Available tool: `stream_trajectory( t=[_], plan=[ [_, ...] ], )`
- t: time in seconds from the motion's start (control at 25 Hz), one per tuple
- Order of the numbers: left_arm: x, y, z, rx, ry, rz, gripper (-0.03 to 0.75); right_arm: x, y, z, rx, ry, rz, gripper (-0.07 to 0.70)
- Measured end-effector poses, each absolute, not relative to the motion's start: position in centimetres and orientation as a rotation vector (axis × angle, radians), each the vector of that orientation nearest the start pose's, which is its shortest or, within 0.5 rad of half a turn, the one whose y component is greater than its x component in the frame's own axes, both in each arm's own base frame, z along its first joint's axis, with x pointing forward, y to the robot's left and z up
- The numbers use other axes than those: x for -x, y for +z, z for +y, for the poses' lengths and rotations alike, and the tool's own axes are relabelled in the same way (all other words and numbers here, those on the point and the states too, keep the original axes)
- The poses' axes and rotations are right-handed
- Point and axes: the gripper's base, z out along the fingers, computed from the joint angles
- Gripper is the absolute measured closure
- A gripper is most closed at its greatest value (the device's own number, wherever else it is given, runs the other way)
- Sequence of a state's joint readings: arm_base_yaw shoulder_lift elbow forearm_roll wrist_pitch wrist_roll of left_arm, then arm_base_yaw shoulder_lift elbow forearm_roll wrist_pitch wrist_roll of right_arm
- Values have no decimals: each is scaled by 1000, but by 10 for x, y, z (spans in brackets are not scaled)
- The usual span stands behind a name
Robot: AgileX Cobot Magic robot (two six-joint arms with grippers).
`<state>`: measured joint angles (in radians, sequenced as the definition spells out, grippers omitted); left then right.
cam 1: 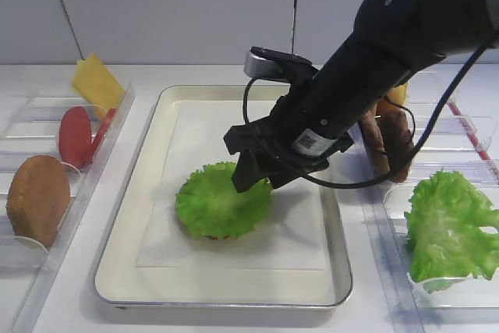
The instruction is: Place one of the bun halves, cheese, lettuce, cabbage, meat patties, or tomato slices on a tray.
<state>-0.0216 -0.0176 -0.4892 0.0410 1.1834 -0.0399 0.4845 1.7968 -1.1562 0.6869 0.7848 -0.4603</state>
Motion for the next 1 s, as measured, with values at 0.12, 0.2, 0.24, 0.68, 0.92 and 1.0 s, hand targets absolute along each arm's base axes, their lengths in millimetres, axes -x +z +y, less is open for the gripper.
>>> stream_trajectory(
  t=[0.12, 0.2, 0.24, 0.68, 0.92, 1.0],
  plan=[
    [12, 265, 4, 25, 14, 2159, 393, -298, 208, 202, 719, 757, 2734, 208],
    [12, 265, 4, 25, 14, 2159, 393, -302, 214, 202, 729, 734, 2733, 208],
    [12, 265, 4, 25, 14, 2159, 393, -303, 217, 202, 727, 729, 2739, 208],
    [12, 265, 4, 25, 14, 2159, 393, -309, 249, 198, 780, 593, 2838, 208],
    [12, 265, 4, 25, 14, 2159, 393, -305, 261, 195, 784, 551, 2929, 208],
    [12, 265, 4, 25, 14, 2159, 393, -304, 261, 194, 783, 549, 2951, 208]
  ],
)
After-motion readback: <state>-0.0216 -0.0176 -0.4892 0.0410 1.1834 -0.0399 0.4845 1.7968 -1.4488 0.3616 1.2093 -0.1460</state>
